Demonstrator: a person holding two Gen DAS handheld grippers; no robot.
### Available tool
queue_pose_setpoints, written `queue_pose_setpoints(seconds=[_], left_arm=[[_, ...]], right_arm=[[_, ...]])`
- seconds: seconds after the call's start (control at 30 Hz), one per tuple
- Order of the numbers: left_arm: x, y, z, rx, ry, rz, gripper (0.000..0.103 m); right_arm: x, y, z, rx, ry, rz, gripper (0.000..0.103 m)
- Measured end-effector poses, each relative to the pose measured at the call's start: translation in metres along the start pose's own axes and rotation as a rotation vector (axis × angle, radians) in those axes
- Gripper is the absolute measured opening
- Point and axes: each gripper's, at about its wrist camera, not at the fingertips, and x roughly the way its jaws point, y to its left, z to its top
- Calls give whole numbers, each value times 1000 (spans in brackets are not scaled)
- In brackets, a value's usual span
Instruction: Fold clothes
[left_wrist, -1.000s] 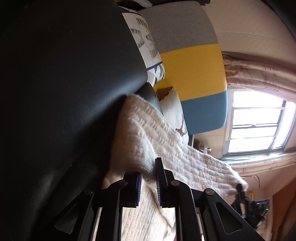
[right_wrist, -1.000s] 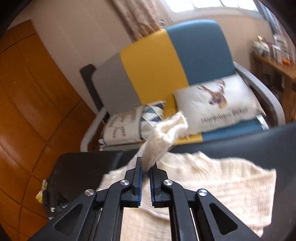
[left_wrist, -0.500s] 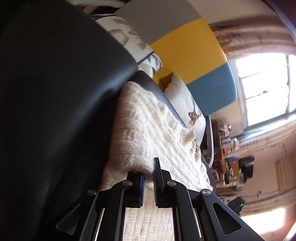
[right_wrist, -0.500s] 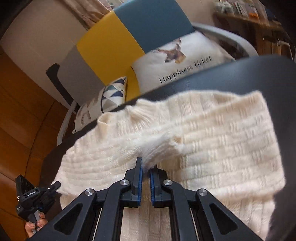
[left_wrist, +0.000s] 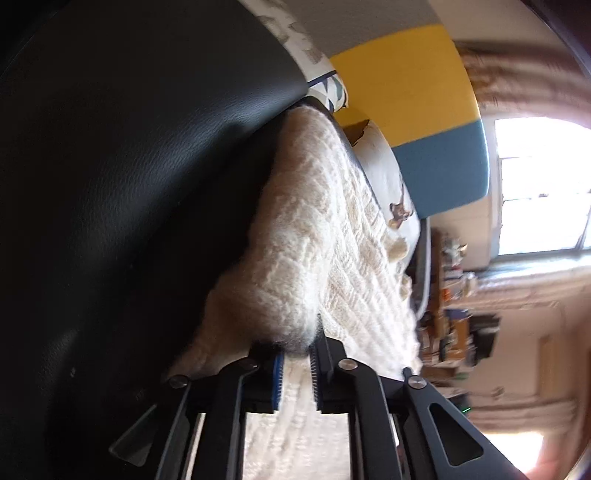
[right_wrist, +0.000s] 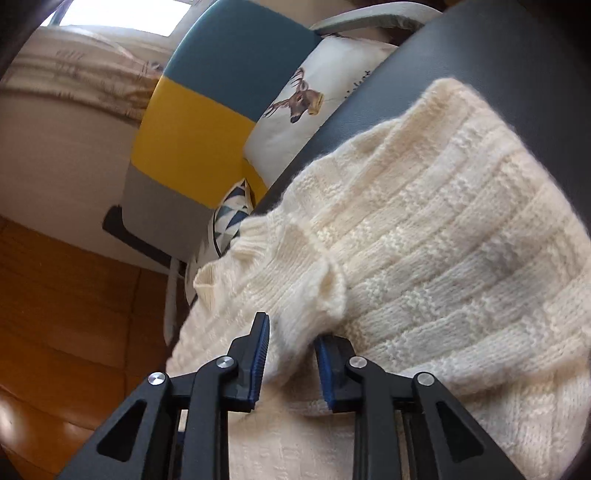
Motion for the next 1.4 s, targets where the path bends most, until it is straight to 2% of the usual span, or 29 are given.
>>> queue_pose_setpoints(seconds=[0.03, 0.07, 0.1, 0.13, 0.2, 0.23, 0.3, 0.37, 0.43, 0.47, 0.57, 0.67, 0.7, 0.83, 1.0, 1.07, 1.13, 1.23, 1.33, 1.37, 1.4], left_arm=[[-1, 6, 1, -52, -5, -39, 28], [-3, 10, 1, -90, -24, -46, 28], [-5, 8, 0, -73, -43, -28, 24], [-7, 5, -1, -48, -61, -8, 12], [-11, -1, -4, 2, -97, 33, 10], [-10, -1, -5, 9, -81, 44, 10], [-8, 1, -6, 16, -36, 65, 10], [-10, 4, -7, 24, 10, 34, 15], [-22, 11, -9, -1, 28, -3, 27], [-30, 14, -8, -5, 28, -26, 30], [-58, 17, -2, 27, -10, -29, 32], [-82, 14, 13, 68, -79, 22, 41], [-83, 14, 19, 73, -76, 26, 51], [-68, 5, 40, 111, -14, 14, 52], [-46, -9, 46, 247, 76, 105, 52], [-37, -14, 47, 293, 88, 122, 50], [-36, -17, 47, 352, 86, 149, 26], [-33, -27, 50, 433, 69, 181, 12], [-44, -37, 39, 519, -36, 221, 11], [-45, -40, 33, 574, -71, 277, 11], [-43, -39, 29, 606, -64, 314, 11]], right_arm=[[-1, 0, -1, -2, -9, -17, 19], [-2, 7, -3, -46, -19, -54, 15], [-2, 14, -6, -94, -24, -83, 15], [-3, 22, -9, -147, -22, -99, 15], [4, 28, -14, -213, 19, -187, 12], [7, 27, -15, -222, 33, -210, 12], [-1, 20, -13, -162, 24, -164, 22], [-10, 16, -11, -128, 5, -147, 24], [-21, 20, -12, -181, -19, -178, 24], [-26, 24, -13, -232, -30, -195, 24], [-39, 37, -16, -288, -74, -228, 27], [-36, 58, -23, -339, -50, -184, 27], [-32, 66, -25, -360, -35, -168, 27], [-4, 106, -43, -488, 52, -161, 27], [30, 141, -65, -655, 147, -199, 27], [43, 150, -72, -709, 177, -232, 27], [56, 152, -73, -747, 183, -300, 27], [70, 146, -75, -803, 168, -456, 27], [77, 131, -79, -811, 173, -488, 26], [75, 130, -80, -814, 165, -486, 25], [73, 129, -79, -807, 164, -479, 25]])
